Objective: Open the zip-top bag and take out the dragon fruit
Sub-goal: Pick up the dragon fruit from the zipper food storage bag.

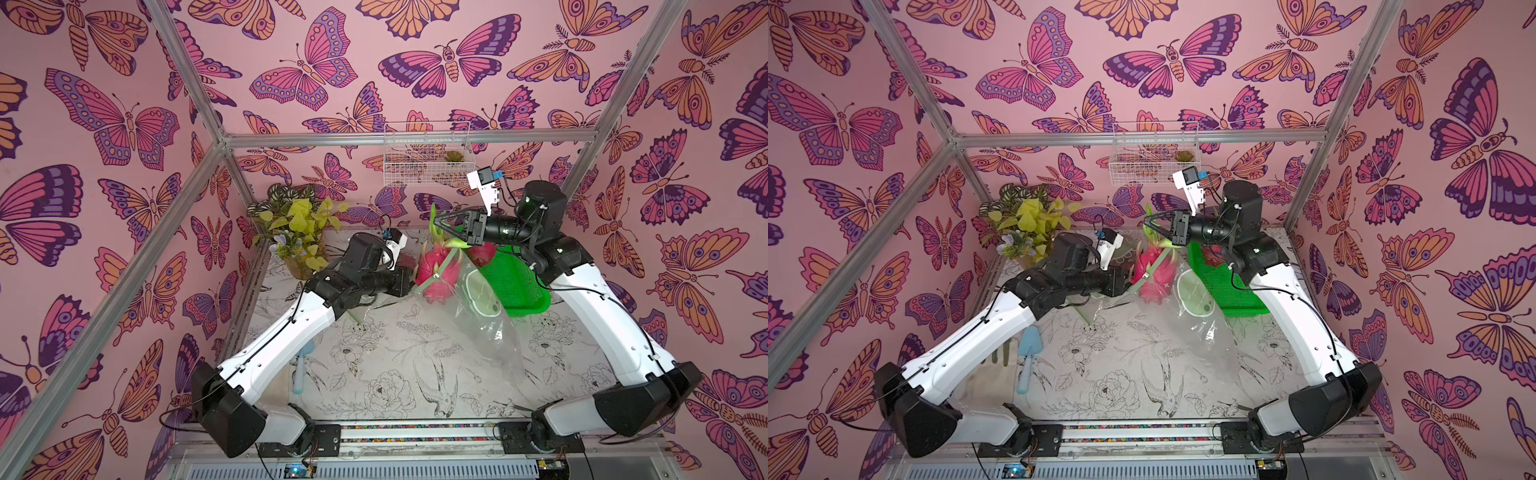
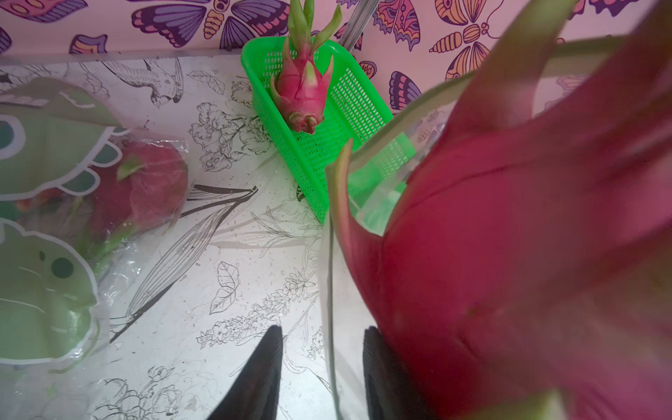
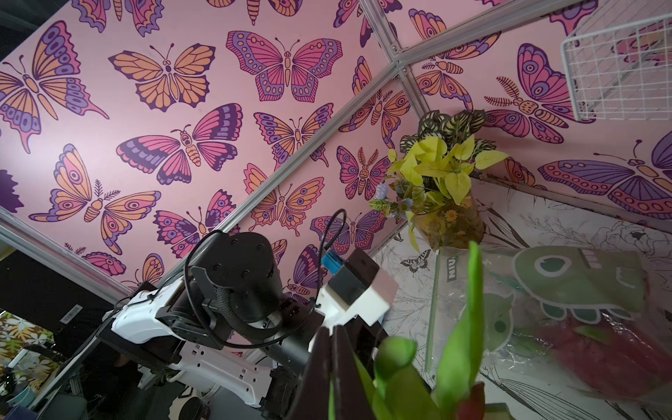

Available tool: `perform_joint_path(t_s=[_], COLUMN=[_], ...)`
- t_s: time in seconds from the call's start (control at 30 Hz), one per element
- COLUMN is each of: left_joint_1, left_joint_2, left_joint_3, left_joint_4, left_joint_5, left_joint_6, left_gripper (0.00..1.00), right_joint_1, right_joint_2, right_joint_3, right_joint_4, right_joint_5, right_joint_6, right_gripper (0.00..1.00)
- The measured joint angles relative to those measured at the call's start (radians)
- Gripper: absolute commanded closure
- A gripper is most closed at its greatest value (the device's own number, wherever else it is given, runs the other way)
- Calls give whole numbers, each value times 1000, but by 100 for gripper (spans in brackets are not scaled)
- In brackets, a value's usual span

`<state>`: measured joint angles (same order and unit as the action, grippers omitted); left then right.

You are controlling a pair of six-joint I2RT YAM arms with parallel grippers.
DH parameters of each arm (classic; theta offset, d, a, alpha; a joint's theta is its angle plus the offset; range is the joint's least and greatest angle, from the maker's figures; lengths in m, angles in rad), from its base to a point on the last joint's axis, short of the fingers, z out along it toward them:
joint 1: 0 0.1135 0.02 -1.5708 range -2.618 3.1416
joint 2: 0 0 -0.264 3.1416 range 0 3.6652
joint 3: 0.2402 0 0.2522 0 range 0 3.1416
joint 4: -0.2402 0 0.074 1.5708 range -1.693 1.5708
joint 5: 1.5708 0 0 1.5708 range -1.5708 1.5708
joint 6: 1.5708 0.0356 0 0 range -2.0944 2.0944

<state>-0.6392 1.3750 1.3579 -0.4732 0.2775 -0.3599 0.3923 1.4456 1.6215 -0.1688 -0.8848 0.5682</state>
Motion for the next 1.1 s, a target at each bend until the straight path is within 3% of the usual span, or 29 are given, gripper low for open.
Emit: perform_joint_path(t_s=[0.37, 0.57, 0.97, 1.07, 1.1], left_joint_1=[8, -92, -113, -97, -89], left_joint_2=[-145, -205, -196, -190, -186], left_joint_3=[-42, -89, -148, -148, -151], left_joint_4=[18, 55, 70, 95, 113], left_joint_5=[-69, -111, -273, -270, -264], left_joint_6=[-40, -91, -59, -33, -25], left_gripper=[37, 26, 27, 31, 39], right_joint_1=[0, 33, 57, 61, 62], right_joint_2=[-37, -46, -39, -38, -38], right_joint_3=[-96, -137, -147, -147, -147], right_joint_4=[-17, -5, 45, 46, 46], right_joint_5=[102, 198, 257, 257, 257], right_joint_6=[-23, -21, 12, 12, 12], right_gripper=[100, 100, 100, 100, 100])
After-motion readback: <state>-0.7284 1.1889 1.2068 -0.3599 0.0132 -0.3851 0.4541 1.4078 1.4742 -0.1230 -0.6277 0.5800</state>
